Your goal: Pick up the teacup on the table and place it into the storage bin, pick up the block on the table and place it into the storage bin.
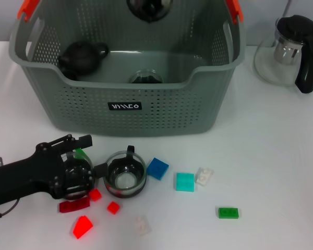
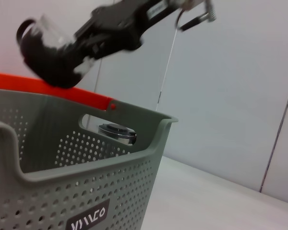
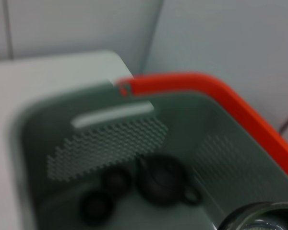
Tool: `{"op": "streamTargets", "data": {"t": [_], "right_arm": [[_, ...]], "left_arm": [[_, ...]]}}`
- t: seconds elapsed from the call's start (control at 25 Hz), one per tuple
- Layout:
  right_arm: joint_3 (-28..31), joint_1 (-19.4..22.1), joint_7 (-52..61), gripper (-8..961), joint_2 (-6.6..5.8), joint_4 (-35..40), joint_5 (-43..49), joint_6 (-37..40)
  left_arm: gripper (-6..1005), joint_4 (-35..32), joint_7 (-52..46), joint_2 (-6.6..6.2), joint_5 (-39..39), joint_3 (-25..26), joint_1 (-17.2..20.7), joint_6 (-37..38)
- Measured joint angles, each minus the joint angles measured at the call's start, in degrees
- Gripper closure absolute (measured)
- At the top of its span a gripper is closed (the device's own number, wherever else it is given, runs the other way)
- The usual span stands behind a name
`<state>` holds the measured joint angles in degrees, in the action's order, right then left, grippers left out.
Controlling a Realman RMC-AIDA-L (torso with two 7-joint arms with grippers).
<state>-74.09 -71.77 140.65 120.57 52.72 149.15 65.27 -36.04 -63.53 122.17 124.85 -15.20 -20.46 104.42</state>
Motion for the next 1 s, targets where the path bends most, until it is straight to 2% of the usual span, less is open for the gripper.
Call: {"op": "streamTargets", "data": {"t": [0.12, 0.32, 0.52, 1.0], "right_arm": [[-0.51, -2.65, -1.31, 893, -0.11, -9.42, 0.81, -6.35], [-2.24, -5.06, -4.02, 893, 0.31, -18.92, 0.04, -12.61], [-5.05, -4.97, -5.12, 893, 0.22, -20.72, -3.40, -12.88], [-5.38, -4.70, -7.49, 892, 0.32, -23.08, -5.39, -11.33]], "left_arm": [[178, 0.19, -0.01, 0.09, 0.33, 0.00, 0.13, -0.14], [179, 0.68, -0.03, 0.15, 0.47, -0.14, 0.16, -0.66], [179, 0.78, 0.04, 0.17, 0.48, -0.20, 0.00, -0.78], [180, 1.35, 0.32, 0.17, 0.49, -0.32, -0.46, -1.26]]}}
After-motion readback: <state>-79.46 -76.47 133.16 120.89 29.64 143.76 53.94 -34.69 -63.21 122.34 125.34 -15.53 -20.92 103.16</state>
